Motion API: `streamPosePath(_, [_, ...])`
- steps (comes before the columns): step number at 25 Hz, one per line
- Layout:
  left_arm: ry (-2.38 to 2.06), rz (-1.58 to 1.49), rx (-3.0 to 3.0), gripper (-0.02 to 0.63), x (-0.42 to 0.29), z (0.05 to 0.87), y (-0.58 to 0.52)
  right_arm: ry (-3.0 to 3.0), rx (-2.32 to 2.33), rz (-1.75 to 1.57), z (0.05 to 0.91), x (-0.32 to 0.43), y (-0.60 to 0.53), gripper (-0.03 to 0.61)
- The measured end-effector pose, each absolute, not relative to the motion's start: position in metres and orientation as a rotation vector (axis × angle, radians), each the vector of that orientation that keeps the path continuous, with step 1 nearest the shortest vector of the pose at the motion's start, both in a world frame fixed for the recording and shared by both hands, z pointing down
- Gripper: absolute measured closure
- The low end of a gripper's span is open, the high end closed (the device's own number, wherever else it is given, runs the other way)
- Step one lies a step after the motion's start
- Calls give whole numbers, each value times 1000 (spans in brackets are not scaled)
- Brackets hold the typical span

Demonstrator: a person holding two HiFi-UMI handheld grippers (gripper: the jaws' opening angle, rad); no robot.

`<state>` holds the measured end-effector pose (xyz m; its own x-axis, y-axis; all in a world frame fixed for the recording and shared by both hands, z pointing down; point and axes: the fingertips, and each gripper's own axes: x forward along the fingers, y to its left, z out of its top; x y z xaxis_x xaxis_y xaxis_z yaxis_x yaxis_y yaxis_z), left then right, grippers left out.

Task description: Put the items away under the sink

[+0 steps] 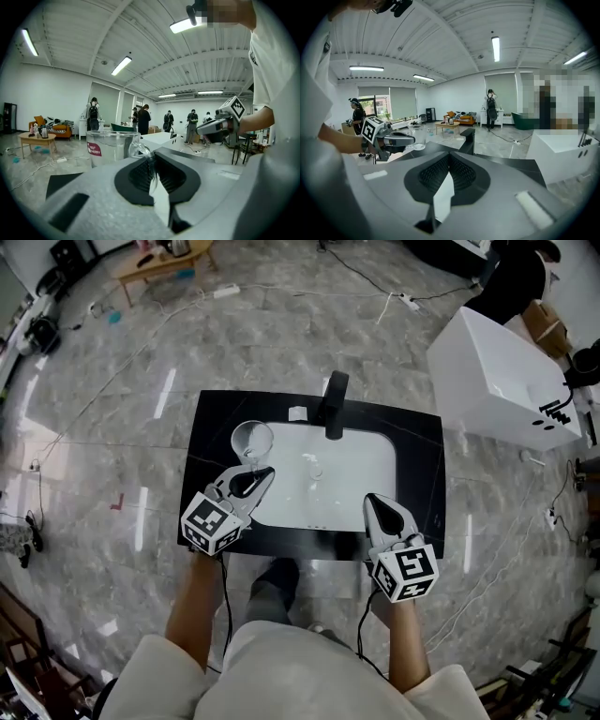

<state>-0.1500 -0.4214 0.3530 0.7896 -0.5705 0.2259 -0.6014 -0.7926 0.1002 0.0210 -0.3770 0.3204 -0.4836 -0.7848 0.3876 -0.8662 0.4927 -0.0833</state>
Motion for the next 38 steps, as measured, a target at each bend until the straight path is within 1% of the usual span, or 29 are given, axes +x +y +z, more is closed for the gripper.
streamPosePath(17, [-802,223,2961,604,-23,298,-233,-2482,1466,291,278,110,-211,572])
streamPosePath(29, [-766,208,3011,604,29,274,-94,-2563,1419,170,242,125,-88,572])
streamPosePath(38, [-708,222,3031,604,48,268,-31,-2573,1425,165,233,138,-40,572])
